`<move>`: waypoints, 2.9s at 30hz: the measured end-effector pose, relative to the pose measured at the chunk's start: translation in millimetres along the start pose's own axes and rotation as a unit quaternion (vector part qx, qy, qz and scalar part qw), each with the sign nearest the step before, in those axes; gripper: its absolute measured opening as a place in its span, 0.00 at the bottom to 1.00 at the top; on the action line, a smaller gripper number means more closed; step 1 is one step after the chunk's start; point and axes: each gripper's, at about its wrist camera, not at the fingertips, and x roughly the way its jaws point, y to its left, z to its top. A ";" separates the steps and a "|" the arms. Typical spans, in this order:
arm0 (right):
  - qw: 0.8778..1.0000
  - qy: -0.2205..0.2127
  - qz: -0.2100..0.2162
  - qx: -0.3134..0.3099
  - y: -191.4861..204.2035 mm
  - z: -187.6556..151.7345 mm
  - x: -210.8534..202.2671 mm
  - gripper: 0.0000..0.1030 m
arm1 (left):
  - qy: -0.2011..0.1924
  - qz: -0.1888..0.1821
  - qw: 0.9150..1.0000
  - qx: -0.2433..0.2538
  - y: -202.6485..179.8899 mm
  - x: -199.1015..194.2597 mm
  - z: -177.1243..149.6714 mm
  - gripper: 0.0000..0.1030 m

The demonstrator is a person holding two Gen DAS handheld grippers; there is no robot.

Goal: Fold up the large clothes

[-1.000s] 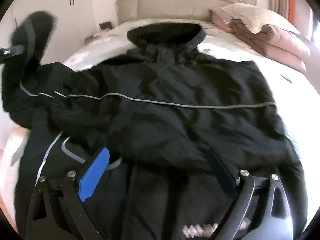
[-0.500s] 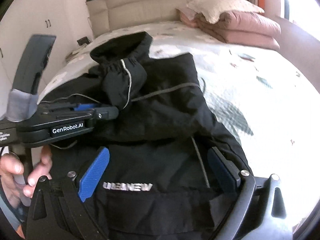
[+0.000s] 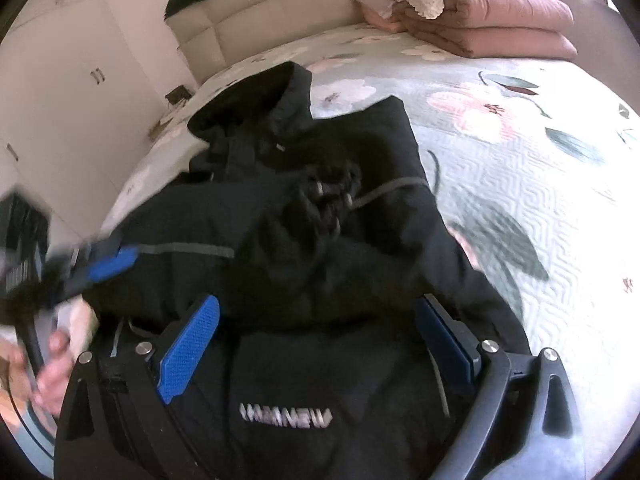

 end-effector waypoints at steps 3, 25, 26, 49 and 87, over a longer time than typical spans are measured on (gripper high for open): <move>1.000 0.016 -0.002 0.016 -1.2 19.4 21.5 0.95 | -0.018 0.036 0.999 0.004 15.0 -25.4 -4.1 0.59; 0.998 0.026 -0.062 0.012 -66.2 55.8 81.4 0.31 | -0.008 0.145 0.989 0.030 57.8 5.6 -3.9 0.59; 0.998 0.018 -0.053 0.019 -69.8 52.9 81.0 0.31 | -0.005 0.154 0.987 0.044 54.9 7.3 -5.4 0.59; 0.992 0.042 -0.091 -0.071 -27.2 55.9 111.4 0.75 | -0.031 0.350 0.934 0.059 92.4 21.5 20.9 0.69; 0.985 -0.049 -0.114 -0.123 3.5 -32.5 67.0 0.77 | -0.073 0.287 0.954 0.053 72.3 -3.2 -48.0 0.70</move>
